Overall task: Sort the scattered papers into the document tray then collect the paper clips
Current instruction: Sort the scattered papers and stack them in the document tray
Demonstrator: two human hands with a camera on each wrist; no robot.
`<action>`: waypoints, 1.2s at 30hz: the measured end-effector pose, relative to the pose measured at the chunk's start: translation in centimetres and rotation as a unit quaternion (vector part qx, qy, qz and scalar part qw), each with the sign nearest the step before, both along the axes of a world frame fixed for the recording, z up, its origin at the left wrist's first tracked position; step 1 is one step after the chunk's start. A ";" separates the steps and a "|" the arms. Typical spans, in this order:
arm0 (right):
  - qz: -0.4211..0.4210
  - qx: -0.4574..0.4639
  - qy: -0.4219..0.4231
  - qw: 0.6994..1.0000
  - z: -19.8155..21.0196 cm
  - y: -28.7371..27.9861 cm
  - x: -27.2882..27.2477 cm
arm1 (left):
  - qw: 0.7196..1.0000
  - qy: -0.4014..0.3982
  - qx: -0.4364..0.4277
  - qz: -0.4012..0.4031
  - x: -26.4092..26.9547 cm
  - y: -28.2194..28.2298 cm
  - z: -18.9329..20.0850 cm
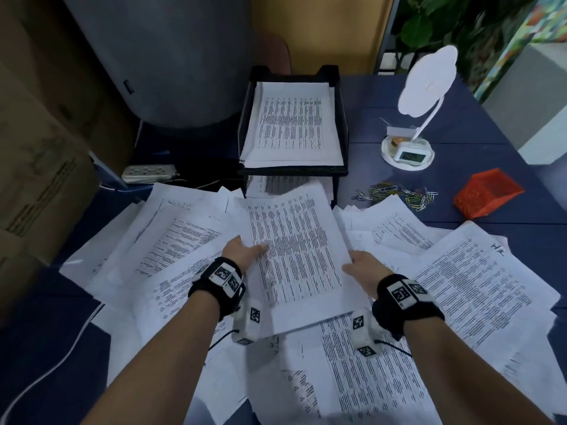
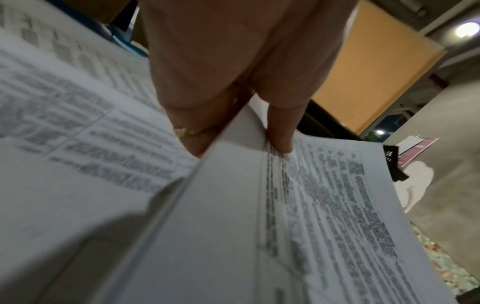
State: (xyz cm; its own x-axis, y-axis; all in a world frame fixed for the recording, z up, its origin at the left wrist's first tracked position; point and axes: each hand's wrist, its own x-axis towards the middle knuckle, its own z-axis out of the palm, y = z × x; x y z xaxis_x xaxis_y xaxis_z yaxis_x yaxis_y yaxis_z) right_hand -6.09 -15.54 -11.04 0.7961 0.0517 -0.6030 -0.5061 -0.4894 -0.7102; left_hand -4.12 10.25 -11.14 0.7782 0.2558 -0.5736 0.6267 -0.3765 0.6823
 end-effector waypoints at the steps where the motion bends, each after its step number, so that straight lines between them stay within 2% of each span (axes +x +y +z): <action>1: 0.001 -0.008 0.007 1.000 -0.2 0.0 0.1 | 1.000 0.000 -0.002 0.003 0.0 0.0 -0.3; 6: -0.034 -0.017 0.003 0.999 -0.4 0.3 1.8 | 0.995 -0.029 -0.094 0.033 1.1 0.4 -0.5; 8: -0.054 -0.007 -0.009 0.998 0.0 0.7 2.8 | 0.993 -0.030 -0.111 0.039 2.4 1.5 -2.9; 12: -0.089 -0.007 -0.036 0.995 0.1 1.5 5.8 | 0.992 0.008 -0.128 0.005 1.8 1.5 -0.5; 16: -0.128 -0.008 -0.061 0.990 -0.3 2.5 8.7 | 0.982 0.057 -0.180 -0.001 2.2 2.1 -1.1; 20: -0.139 -0.016 -0.079 0.987 0.2 3.6 11.3 | 0.986 0.020 -0.166 0.007 4.8 2.6 -1.3; 24: -0.161 0.002 -0.104 0.981 0.9 4.4 12.8 | 0.986 -0.030 -0.159 0.050 8.0 2.3 -1.5; 29: -0.180 0.126 0.003 0.976 0.2 4.8 13.7 | 0.972 -0.058 -0.193 0.124 11.7 1.7 -1.8; 34: -0.246 0.092 -0.080 0.961 -0.6 5.0 15.9 | 0.974 -0.069 -0.176 0.126 14.4 1.2 -1.5; 36: -0.249 0.077 -0.094 0.961 -1.3 5.1 16.7 | 0.979 -0.071 -0.140 0.127 15.1 1.1 -1.7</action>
State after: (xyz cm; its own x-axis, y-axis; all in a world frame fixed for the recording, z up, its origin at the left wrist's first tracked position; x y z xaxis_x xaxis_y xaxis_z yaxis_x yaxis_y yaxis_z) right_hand 10.56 -10.46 -12.38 0.8393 -0.2861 -0.4622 -0.5063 -0.1019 -0.8563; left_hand 11.00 11.34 -12.89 0.7871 0.2994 -0.5393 0.5669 -0.0065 0.8238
